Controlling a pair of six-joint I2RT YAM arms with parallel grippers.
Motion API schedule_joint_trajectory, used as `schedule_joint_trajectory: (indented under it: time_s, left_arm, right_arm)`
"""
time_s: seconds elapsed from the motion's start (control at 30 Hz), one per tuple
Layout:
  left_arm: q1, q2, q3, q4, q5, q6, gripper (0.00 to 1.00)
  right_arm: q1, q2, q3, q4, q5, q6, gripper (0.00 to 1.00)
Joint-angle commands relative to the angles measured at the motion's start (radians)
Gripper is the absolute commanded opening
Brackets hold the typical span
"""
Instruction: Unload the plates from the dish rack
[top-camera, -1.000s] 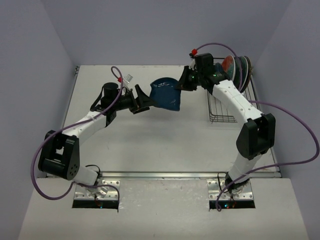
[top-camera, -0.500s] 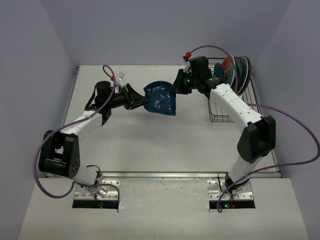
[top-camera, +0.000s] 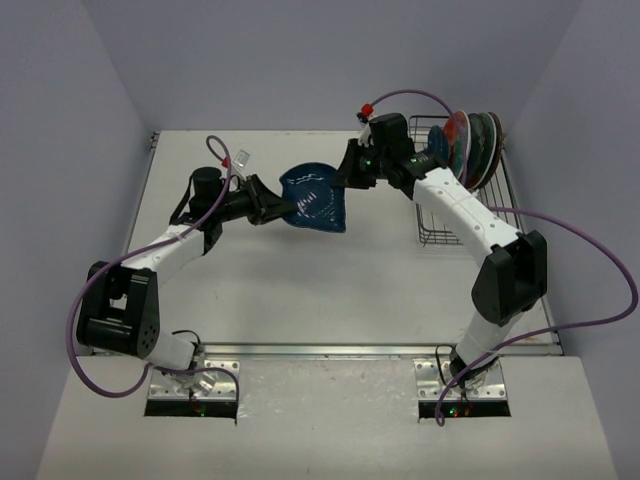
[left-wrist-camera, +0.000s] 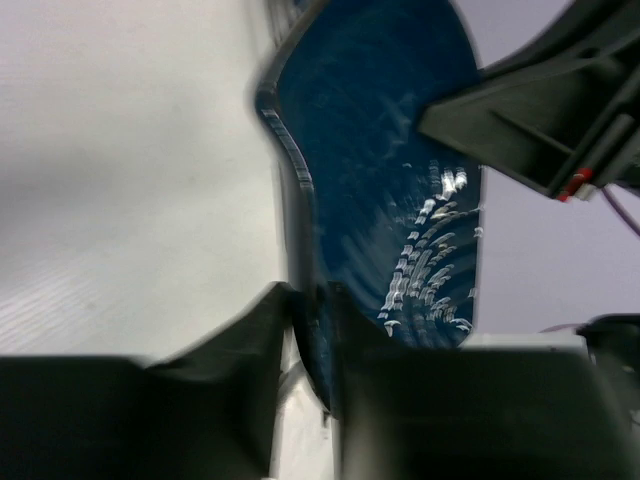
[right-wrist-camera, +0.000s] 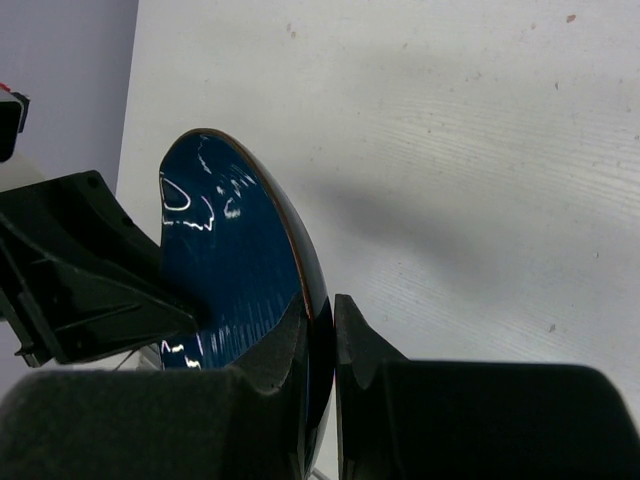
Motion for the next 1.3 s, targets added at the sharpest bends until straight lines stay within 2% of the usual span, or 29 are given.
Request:
schedule_joint_trajectory:
  time_s: [0.0,0.07,0.13,0.17,0.23,0.27,0.37,0.53,0.63,0.73,0.83,0.93,1.07,1.27]
  left_arm:
    - [0.003,-0.021,0.007,0.033,0.006,0.006,0.03]
    - [0.006,-0.022,0.017,0.01,0.002,0.023,0.0]
    - [0.02,-0.028,0.023,0.0,0.001,0.033,0.0]
    - [0.028,-0.028,0.027,-0.01,0.003,0.041,0.0]
    - [0.058,-0.027,0.038,-0.024,0.016,0.053,0.0]
    - [0.074,-0.025,0.046,-0.03,0.023,0.056,0.0]
    - [0.136,-0.005,0.074,-0.07,0.047,0.077,0.0]
    - [0.262,0.084,0.17,-0.147,0.078,0.158,0.0]
    - [0.331,0.233,0.346,-0.365,0.043,0.348,0.0]
    - [0.361,0.392,0.595,-0.617,-0.04,0.582,0.0]
    - [0.412,0.535,0.745,-0.696,-0.095,0.66,0.0]
    - [0.464,0.623,0.828,-0.718,-0.112,0.653,0.0]
    - [0.527,0.73,0.888,-0.609,-0.076,0.536,0.0]
    - [0.532,0.79,0.923,-0.51,-0.053,0.448,0.0]
  right_arm:
    - [0.033,-0.024,0.037,0.127,-0.06,0.017,0.0]
    - [0.034,-0.023,0.032,0.126,-0.059,0.007,0.02]
    - [0.034,-0.024,0.028,0.118,-0.046,-0.006,0.23]
    - [0.034,-0.025,0.024,0.116,-0.041,-0.01,0.36]
    - [0.034,-0.029,0.011,0.116,-0.031,-0.018,0.73]
    - [0.034,-0.028,0.006,0.115,-0.03,-0.023,0.86]
    - [0.035,-0.023,0.006,0.104,-0.025,-0.032,0.99]
    - [0.031,-0.023,0.003,0.086,0.01,-0.062,0.99]
    - [0.024,-0.03,-0.004,0.078,0.013,-0.105,0.99]
    - [0.01,-0.036,-0.008,0.065,-0.017,-0.159,0.99]
    - [-0.005,-0.053,-0.03,0.06,-0.051,-0.196,0.99]
    - [-0.018,-0.061,-0.054,0.06,-0.053,-0.204,0.99]
    - [-0.048,-0.072,-0.079,0.059,-0.053,-0.198,0.99]
    - [-0.08,-0.07,-0.095,0.058,-0.069,-0.19,0.99]
